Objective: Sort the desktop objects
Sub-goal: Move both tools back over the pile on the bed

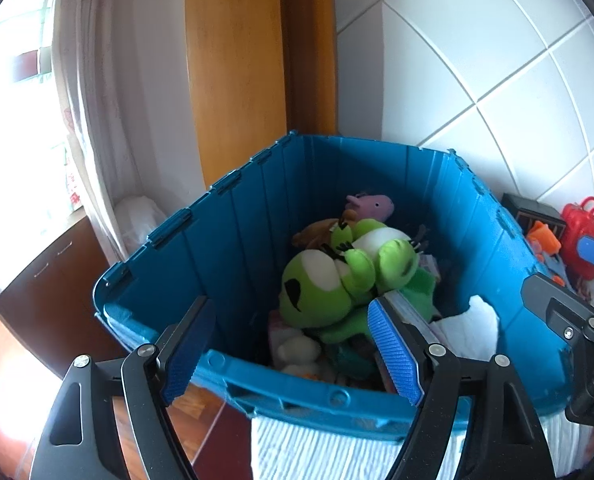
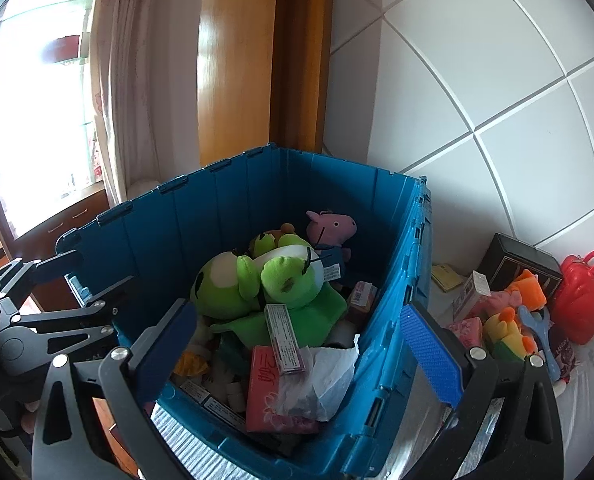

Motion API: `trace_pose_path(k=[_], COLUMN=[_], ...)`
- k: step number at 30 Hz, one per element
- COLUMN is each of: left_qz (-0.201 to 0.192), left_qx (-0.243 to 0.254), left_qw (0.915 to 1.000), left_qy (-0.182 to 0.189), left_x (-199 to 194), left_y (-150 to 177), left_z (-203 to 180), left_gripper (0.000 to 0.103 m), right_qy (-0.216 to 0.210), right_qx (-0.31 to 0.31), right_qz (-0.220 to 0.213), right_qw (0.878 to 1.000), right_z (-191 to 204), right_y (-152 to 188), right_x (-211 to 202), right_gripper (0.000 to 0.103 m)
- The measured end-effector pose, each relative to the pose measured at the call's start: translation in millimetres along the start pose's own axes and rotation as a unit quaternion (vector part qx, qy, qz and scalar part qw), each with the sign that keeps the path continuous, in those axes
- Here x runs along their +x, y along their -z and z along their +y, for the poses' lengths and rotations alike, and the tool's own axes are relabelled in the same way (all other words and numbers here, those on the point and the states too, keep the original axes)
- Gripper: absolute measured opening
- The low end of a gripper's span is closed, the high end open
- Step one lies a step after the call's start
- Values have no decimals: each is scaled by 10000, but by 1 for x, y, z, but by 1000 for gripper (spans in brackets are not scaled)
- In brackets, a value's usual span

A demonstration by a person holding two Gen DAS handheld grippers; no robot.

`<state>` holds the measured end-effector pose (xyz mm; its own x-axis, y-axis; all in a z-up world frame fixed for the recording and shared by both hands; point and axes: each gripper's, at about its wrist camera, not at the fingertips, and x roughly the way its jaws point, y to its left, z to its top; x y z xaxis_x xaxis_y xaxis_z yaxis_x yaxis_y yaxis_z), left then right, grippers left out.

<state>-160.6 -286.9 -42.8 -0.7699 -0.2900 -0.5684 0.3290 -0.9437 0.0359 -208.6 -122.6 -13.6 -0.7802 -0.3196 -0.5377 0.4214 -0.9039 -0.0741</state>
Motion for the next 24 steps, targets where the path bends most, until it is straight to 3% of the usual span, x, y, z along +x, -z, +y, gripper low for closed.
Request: trace_pose_path(k=[12,24], left_qz=[-37,-207], left_qx=[-8,445], left_qw=[9993,9946], left_qy=[374,918], left_x=[-39,-84], left_y=[12,21], left_z=[-53,-184], left_gripper=[79,79], right_qy=[331,632], right_qx=[322,676], right_qz=[22,-28], right_qw=[9989,9957], right_z=[-62,-174], right_y=[38,84], right_x=[-47,-108], right_gripper=[103,103])
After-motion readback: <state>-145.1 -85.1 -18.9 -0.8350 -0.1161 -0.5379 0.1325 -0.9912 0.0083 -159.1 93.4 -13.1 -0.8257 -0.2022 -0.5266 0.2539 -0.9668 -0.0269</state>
